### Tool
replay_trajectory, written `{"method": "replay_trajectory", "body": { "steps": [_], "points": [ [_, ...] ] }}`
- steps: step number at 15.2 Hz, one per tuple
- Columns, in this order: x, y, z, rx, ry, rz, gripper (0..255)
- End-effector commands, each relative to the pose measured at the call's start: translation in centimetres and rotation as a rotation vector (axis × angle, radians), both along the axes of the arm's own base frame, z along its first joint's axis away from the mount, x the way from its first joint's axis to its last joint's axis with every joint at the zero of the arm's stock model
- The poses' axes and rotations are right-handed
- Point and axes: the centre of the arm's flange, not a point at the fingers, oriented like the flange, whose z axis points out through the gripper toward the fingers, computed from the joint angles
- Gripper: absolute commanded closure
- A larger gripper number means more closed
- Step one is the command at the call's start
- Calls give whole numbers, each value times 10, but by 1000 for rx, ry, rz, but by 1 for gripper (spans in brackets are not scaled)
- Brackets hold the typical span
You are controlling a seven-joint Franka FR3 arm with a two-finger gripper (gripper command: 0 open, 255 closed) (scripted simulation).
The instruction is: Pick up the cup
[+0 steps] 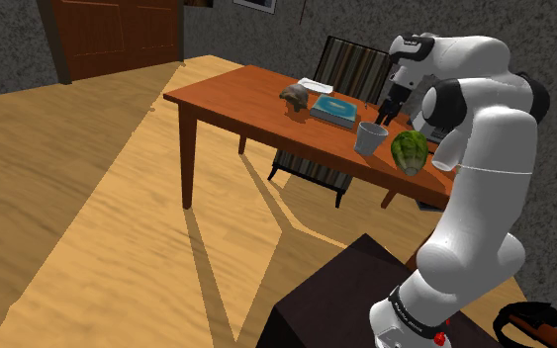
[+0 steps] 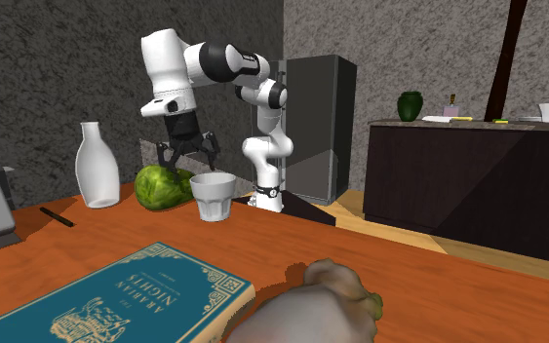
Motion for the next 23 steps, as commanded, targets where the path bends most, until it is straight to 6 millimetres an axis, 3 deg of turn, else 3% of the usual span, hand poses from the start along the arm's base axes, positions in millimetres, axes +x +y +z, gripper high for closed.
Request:
{"method": "replay_trajectory", "body": {
  "steps": [1,7,9,10,19,23],
  "points": [
    [5,-7,-7,2,-4,4,0],
    [5,-7,-42,2,-4,4,0],
    [5,-7,-42,2,-4,4,0],
    [5,-7,-42,2,-4,4,255],
    [5,-7,-42,2,-4,4,255],
    [5,-7,-21,2,-4,4,255]
  ]
}}
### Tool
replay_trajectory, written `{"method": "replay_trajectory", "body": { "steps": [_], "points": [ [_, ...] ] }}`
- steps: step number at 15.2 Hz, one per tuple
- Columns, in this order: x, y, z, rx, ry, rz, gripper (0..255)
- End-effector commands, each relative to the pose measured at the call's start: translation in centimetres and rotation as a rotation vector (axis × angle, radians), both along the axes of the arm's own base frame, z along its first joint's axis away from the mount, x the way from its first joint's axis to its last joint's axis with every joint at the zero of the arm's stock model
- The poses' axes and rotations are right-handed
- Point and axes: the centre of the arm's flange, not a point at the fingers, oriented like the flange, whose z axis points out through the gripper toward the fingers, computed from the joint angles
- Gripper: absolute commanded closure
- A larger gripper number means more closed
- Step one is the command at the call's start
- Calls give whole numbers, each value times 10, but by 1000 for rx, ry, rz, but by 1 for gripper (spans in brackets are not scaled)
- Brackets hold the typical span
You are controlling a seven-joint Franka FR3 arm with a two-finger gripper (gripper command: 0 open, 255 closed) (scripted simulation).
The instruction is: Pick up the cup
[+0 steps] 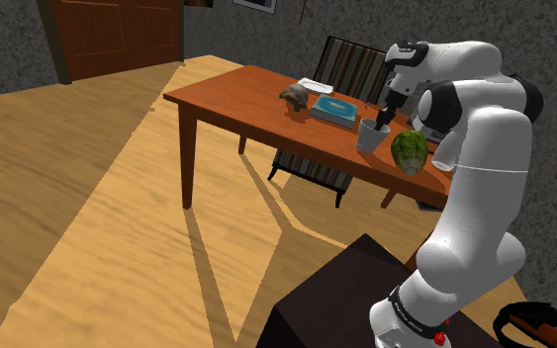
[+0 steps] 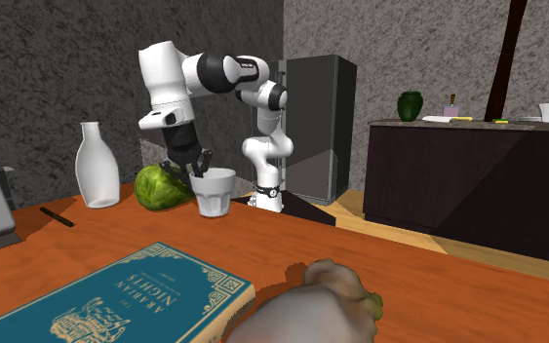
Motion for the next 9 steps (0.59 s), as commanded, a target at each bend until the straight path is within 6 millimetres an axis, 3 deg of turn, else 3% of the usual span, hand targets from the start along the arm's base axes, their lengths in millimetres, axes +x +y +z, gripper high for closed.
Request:
{"method": "replay_trajectory", "body": {
  "steps": [1,9],
  "points": [
    [0,0,11,0,0,0,255],
    [0,0,53,0,0,0,255]
  ]
}}
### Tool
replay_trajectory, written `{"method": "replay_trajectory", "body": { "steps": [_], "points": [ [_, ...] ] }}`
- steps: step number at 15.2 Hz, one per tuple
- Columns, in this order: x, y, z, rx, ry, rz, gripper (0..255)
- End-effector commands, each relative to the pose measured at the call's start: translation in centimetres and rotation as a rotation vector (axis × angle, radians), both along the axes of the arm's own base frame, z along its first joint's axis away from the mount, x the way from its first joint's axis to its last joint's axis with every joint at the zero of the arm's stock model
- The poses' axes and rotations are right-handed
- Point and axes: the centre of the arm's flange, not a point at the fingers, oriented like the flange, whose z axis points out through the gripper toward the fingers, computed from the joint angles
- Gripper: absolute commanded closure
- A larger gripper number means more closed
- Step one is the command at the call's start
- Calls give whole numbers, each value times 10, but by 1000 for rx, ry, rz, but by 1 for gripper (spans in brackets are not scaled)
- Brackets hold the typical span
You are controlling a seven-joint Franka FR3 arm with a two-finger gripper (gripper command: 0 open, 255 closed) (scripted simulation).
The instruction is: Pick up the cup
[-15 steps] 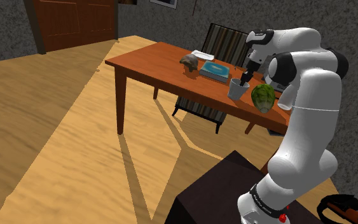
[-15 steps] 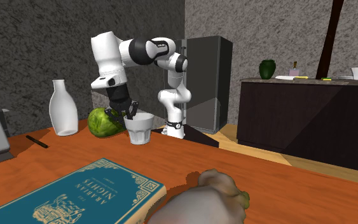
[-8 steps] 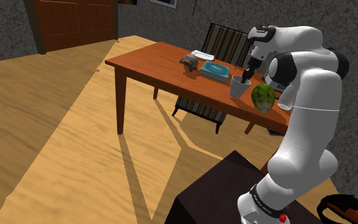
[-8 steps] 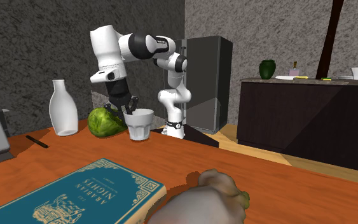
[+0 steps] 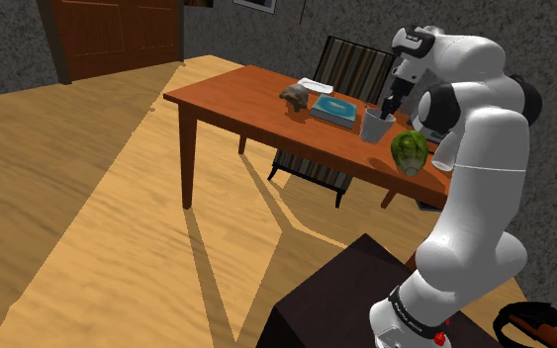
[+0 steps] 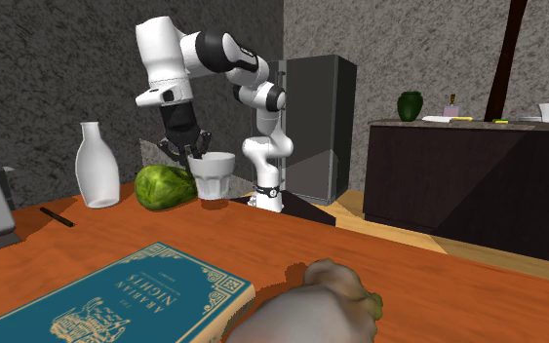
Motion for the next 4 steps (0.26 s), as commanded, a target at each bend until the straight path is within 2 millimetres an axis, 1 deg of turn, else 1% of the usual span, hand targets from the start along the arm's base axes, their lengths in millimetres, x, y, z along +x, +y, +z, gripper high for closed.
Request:
{"method": "replay_trajectory", "body": {
  "steps": [1,2,4],
  "points": [
    [0,0,10,0,0,0,255],
    [0,0,16,0,0,0,255],
    [0,0,17,0,0,0,255]
  ]
}}
